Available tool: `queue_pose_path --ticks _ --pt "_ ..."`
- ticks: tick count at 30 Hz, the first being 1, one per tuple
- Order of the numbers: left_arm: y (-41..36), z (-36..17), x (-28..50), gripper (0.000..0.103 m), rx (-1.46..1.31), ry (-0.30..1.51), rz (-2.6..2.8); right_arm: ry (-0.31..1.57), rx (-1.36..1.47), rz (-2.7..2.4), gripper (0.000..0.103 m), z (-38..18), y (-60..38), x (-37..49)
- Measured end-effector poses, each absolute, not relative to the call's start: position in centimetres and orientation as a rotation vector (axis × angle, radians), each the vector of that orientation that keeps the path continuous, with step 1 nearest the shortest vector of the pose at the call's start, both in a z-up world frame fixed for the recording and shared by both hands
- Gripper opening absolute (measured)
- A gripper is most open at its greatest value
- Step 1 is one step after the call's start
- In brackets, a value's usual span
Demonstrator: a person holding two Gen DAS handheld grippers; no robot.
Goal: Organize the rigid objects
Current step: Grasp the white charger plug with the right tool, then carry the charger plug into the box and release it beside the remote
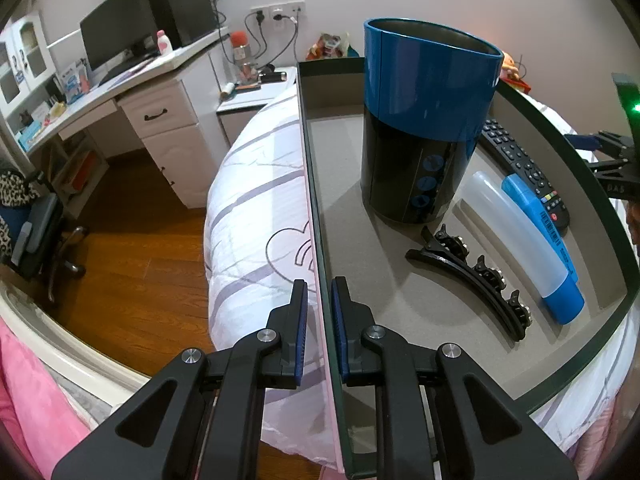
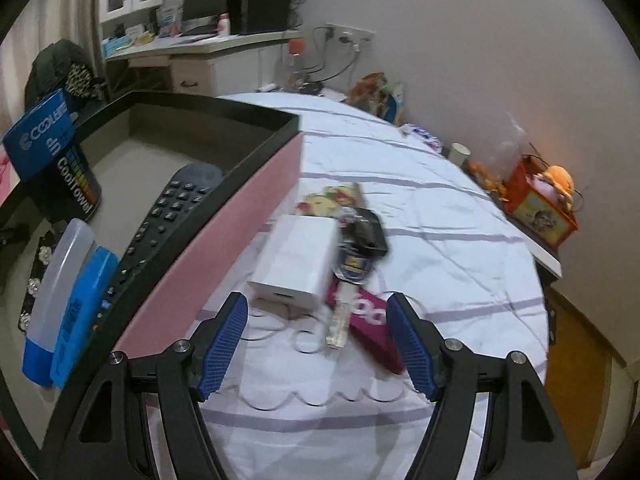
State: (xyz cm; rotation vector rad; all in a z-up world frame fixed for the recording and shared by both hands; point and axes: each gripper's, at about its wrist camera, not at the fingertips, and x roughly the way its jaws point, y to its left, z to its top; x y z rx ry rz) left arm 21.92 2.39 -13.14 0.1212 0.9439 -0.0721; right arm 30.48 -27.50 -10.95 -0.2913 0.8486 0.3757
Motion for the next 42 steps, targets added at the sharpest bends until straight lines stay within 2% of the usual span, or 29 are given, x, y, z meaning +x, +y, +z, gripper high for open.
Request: queue_pose_path --ticks 10,15,16,20,34,39,40,42 --pt "2.6 -13.0 21.7 0.013 0.123 0.943 -0.064 0.881 -0.259 0.381 0.073 -11.6 -27.1 33.1" --pt "2.6 -13.1 21.7 0.013 0.121 0.943 -0.063 0.880 -0.277 0.381 0.058 -12.0 -26.7 33.3" --pt "2.6 -13.1 21.7 0.013 0.120 0.942 -0.064 0.876 -0.289 0.377 0.049 -11.9 -26.5 33.3" --pt "2.5 -13.0 21.7 0.013 0.117 0.940 -0.062 0.880 -0.269 0.397 0.044 -11.4 -26.4 32.7" --pt "2.1 -12.7 21.3 0.006 0.103 0.929 -0.072 1.014 -0.181 0.373 0.041 -11.9 -29.9 23.8" --pt "1.9 -12.7 21.2 0.005 0.104 0.923 -0.074 0.981 -0.138 0.345 0.042 -12.0 -30.3 23.1" --pt "1.9 -12.7 21.2 0.005 0.103 0.922 -0.074 0.976 -0.134 0.338 0.043 -12.0 -30.1 23.3" --pt "1.9 -12.7 21.3 0.005 0.103 0.923 -0.073 0.960 -0.124 0.332 0.054 -12.2 -29.6 23.8"
